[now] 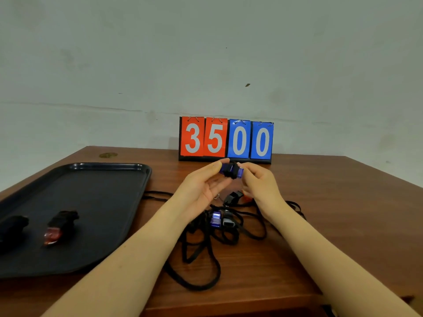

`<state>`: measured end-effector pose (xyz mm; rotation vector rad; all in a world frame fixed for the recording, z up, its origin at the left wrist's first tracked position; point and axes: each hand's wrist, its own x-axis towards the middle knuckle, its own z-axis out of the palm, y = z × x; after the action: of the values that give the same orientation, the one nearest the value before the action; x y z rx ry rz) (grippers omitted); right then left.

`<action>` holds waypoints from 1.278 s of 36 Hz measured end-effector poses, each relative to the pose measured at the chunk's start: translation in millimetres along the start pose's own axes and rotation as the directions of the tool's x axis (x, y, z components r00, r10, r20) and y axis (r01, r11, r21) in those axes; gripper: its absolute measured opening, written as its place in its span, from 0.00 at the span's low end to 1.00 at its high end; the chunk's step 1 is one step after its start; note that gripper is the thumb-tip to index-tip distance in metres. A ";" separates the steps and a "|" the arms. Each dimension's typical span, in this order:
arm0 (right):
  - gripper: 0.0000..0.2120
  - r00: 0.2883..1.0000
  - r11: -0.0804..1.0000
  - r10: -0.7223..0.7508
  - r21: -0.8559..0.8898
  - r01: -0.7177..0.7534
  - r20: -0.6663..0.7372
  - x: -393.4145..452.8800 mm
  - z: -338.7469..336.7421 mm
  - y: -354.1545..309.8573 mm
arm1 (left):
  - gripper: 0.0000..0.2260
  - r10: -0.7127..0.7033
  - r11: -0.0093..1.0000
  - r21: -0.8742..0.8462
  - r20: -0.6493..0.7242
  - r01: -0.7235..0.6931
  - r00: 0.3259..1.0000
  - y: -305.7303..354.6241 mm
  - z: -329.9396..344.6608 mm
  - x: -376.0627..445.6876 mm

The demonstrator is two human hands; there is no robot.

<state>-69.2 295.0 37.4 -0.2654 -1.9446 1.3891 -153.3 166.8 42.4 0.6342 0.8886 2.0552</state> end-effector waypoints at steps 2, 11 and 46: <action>0.12 1.000 0.999 -0.021 -0.042 0.022 0.015 -0.4 -0.1 1.7 | 0.09 -0.011 0.999 -0.037 -0.026 0.010 1.000 -1.6 -0.7 0.9; 0.16 0.982 0.932 -0.156 -0.314 0.183 0.109 -3.8 5.6 14.1 | 0.08 0.077 0.992 -0.088 -0.168 -0.092 0.983 -7.7 -1.4 6.0; 0.06 0.999 1.000 -0.019 0.013 0.020 -0.036 -9.2 2.2 -6.5 | 0.11 0.328 0.659 0.729 -0.055 -0.186 0.943 -10.4 2.3 7.8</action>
<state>-62.5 285.8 38.9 -0.2626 -1.9036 1.3750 -151.3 178.6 36.8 1.0442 1.8549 1.9860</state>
